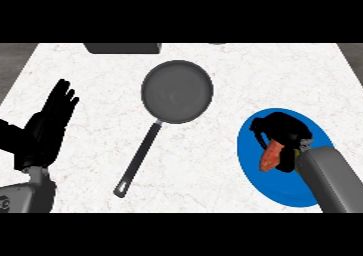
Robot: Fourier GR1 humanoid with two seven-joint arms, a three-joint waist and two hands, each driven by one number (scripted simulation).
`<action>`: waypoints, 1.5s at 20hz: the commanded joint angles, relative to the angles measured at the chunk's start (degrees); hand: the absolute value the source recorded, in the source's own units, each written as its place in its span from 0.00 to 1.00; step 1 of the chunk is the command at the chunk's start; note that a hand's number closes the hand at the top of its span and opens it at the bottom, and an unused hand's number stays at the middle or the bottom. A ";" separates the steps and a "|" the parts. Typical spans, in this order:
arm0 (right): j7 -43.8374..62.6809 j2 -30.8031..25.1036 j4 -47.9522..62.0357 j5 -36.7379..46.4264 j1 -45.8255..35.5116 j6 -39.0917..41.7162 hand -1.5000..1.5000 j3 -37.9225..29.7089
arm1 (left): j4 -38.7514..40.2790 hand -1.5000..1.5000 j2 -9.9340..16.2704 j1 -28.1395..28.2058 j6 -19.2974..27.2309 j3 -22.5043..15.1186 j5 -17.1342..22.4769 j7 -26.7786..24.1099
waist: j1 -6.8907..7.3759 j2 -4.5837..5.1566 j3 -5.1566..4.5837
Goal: Pick the sweet potato from the plate and place it in the pan
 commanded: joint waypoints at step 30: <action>96.13 19.73 13.64 8.95 -49.90 -16.17 1.00 3.10 | 4.41 0.50 -3.69 -8.90 -2.70 -7.49 -1.47 0.55 | 13.14 2.41 -0.11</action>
